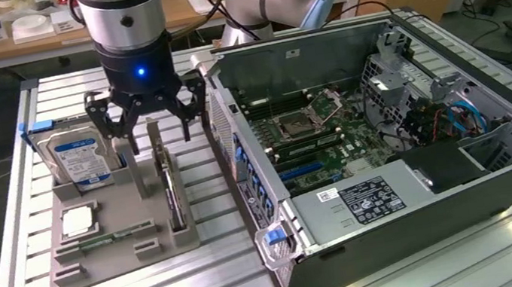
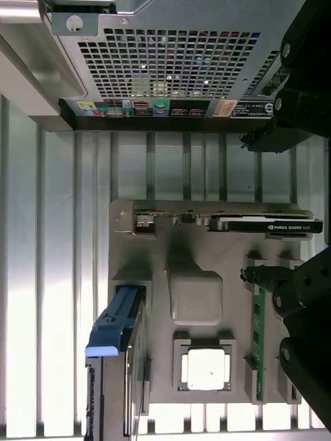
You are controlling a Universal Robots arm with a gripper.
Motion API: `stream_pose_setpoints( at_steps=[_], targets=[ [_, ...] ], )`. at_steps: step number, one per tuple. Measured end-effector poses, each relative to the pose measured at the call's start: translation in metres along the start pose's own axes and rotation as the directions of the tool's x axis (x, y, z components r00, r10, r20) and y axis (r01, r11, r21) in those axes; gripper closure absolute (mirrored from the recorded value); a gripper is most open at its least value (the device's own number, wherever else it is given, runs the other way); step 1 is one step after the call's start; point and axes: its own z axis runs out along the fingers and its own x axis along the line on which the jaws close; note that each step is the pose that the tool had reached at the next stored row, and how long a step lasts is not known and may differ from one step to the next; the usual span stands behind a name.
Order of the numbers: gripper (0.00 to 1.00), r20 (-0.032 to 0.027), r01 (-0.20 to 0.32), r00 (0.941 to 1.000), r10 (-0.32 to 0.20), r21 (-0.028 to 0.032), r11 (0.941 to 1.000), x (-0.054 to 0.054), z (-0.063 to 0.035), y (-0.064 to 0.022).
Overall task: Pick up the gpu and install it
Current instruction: 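Pick up the gpu and move the gpu toward the slot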
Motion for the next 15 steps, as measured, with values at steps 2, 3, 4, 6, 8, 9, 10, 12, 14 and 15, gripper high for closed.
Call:
stream_pose_setpoints(
  at_steps=[2,3,4,6,8,9,10,12,14,15],
  targets=[
    [0.24,0.0002,-0.002,1.0000,0.002,0.0000,1.0000,0.0000,0.0002,-0.0014],
    [0.24,0.0003,-0.003,1.0000,0.003,0.0003,1.0000,-0.0001,0.0004,-0.0018],
    [0.24,0.0002,-0.004,1.0000,0.004,0.0008,1.0000,-0.0001,0.0005,-0.0022],
    [0.24,0.0003,-0.004,1.0000,0.004,0.0031,1.0000,-0.0001,0.0006,-0.0029],
    [0.24,0.0003,-0.004,1.0000,0.004,0.0064,1.0000,-0.0001,0.0011,-0.0033],
    [0.24,0.0003,-0.005,1.0000,0.005,0.0075,1.0000,-0.0001,0.0014,-0.0034],
    [0.24,0.0003,-0.005,1.0000,0.005,0.0092,0.9999,-0.0001,0.0017,-0.0034],
    [0.24,0.0004,-0.004,1.0000,0.004,0.0120,0.9999,-0.0002,0.0024,-0.0035],
    [0.24,0.0005,-0.005,1.0000,0.005,0.0133,0.9999,-0.0001,0.0032,-0.0035],
    [0.24,0.0005,-0.005,1.0000,0.004,0.0134,0.9999,-0.0001,0.0036,-0.0035]
  ],
)
